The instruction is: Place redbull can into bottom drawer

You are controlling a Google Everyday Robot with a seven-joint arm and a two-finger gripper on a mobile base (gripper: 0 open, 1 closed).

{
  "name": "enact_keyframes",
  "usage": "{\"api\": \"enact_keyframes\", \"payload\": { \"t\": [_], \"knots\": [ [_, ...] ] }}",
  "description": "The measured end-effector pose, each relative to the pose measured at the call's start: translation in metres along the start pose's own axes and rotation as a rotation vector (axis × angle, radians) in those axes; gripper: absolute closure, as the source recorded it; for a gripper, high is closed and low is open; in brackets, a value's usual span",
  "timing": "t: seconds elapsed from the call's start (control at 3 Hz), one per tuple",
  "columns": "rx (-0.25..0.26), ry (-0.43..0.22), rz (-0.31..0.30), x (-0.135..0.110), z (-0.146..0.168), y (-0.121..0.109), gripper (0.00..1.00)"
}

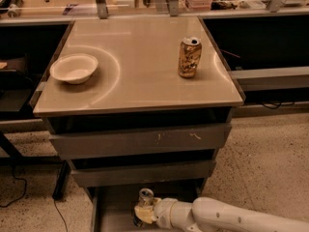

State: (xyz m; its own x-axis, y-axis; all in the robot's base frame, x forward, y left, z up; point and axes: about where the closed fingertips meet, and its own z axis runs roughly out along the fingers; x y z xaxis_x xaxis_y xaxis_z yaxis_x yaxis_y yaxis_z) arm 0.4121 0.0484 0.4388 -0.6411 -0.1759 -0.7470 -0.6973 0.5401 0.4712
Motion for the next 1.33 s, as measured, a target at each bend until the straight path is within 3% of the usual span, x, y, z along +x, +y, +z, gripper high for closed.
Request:
{"api": "enact_keyframes", "payload": {
  "t": [0.33,0.67,1.0,1.33],
  "knots": [
    [-0.031,-0.007,0.070,0.036,0.022,-0.011,1.00],
    [-0.031,-0.007,0.070,0.036,0.022,-0.011,1.00],
    [0.002,-0.039,0.101,0.051,0.040,-0.025,1.00],
    [0.071,-0.132,0.135,0.064,0.057,-0.055,1.00]
  ]
}}
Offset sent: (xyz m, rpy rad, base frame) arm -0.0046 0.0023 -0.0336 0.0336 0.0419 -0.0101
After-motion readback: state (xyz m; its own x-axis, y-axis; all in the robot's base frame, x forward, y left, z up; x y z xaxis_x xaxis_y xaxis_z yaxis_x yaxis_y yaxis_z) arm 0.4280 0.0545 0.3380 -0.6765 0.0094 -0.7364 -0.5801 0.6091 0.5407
